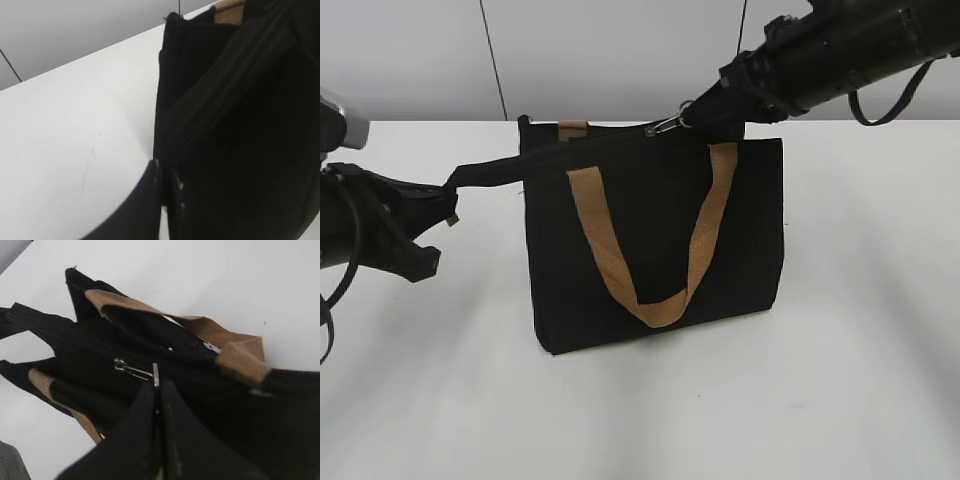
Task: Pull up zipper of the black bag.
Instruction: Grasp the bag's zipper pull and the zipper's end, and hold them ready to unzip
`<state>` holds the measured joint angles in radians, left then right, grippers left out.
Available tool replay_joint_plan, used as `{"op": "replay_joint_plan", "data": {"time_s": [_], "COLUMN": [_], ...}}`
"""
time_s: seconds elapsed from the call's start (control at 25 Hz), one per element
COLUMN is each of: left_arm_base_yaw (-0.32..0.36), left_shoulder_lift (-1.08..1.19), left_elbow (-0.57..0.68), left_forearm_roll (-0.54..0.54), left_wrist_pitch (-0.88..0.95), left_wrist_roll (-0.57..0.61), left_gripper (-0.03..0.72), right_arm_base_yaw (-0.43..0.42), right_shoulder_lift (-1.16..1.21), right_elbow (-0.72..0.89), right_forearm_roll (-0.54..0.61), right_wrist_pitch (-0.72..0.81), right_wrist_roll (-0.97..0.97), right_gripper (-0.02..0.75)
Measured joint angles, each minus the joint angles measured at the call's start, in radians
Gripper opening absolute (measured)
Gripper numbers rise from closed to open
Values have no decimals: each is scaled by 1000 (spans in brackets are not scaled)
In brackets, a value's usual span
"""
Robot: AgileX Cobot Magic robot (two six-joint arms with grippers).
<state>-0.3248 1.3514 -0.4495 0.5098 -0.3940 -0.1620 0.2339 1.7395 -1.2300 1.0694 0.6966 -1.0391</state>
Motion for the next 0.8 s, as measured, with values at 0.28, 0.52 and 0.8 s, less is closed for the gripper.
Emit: {"op": "replay_joint_plan", "data": {"time_s": [0.28, 0.52, 0.8], "left_arm_base_yaw": [0, 0, 0], "left_shoulder_lift": [0, 0, 0], "left_elbow": [0, 0, 0], "left_forearm_roll": [0, 0, -62], "left_wrist_pitch": [4, 6, -3], "left_wrist_roll": [0, 0, -102], "left_gripper": [-8, -8, 0], "right_arm_base_yaw": [-119, -164, -165], "right_shoulder_lift": [0, 0, 0], "right_elbow": [0, 0, 0], "right_forearm_roll": [-24, -34, -10], "right_wrist_pitch": [91, 122, 146], "right_wrist_roll": [3, 4, 5], "right_gripper": [-1, -1, 48]}}
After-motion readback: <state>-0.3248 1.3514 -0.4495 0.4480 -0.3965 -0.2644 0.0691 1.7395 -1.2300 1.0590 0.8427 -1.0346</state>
